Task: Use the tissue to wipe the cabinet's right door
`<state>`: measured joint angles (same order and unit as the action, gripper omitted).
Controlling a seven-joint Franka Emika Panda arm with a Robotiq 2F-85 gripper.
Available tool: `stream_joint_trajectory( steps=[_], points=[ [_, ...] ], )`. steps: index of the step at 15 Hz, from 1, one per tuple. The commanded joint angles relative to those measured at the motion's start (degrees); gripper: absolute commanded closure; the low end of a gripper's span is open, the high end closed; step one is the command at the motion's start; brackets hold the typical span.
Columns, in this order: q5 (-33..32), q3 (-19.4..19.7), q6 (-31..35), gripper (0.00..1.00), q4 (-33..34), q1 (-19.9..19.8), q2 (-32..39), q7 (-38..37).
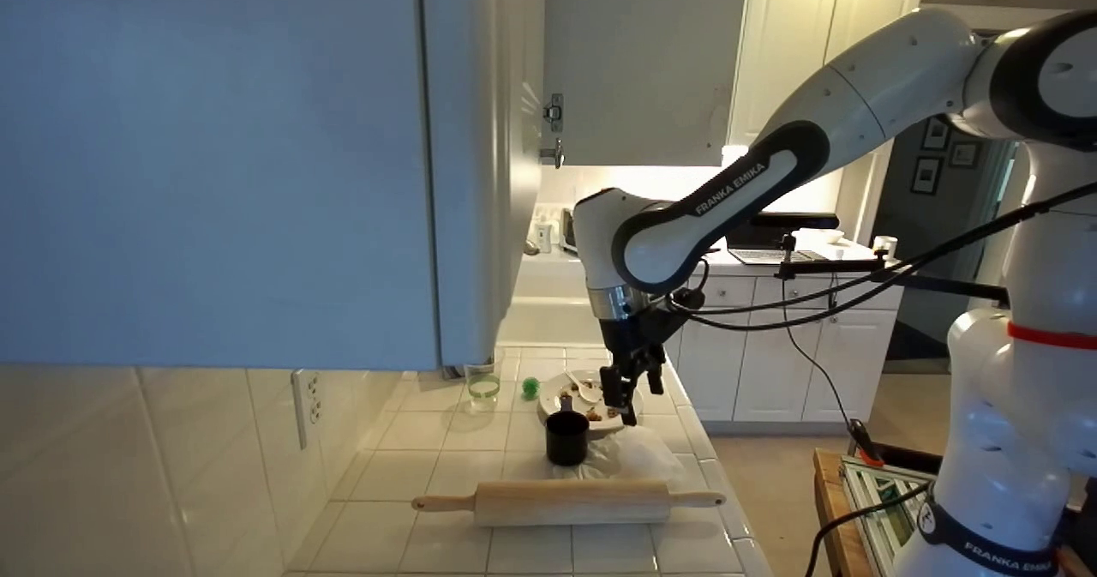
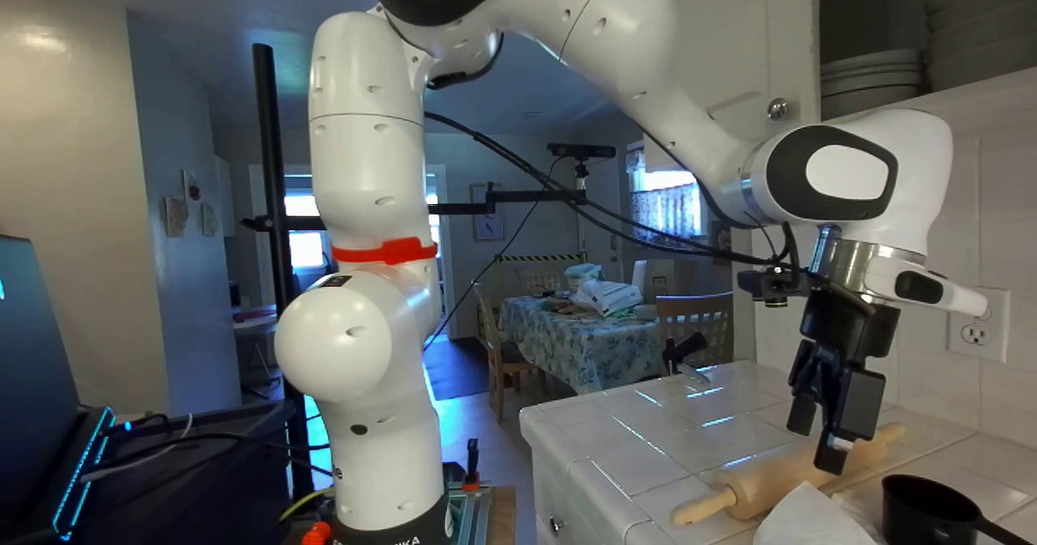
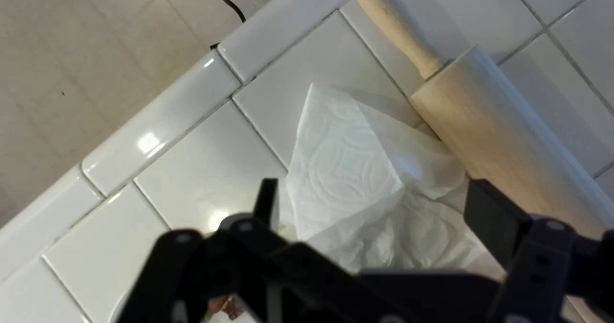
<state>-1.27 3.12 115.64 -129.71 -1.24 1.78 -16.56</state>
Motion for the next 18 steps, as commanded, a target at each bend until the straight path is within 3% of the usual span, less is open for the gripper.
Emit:
stream_joint_trajectory(
  steps=[1,4,9,18],
  points=[
    [-0.2,-0.3,0.2,0.00,0.0,-0.2,0.4,-0.4],
    [-0.3,-0.4,0.3,0.00,0.0,-0.2,0.6,-0.9],
    [-1.2,-1.1,-2.0,0.00,2.0,0.7,4.7,-8.1],
    [-5.7,-0.6,-0.4,0.00,1.0,2.6,6.6,-29.0]
  ],
)
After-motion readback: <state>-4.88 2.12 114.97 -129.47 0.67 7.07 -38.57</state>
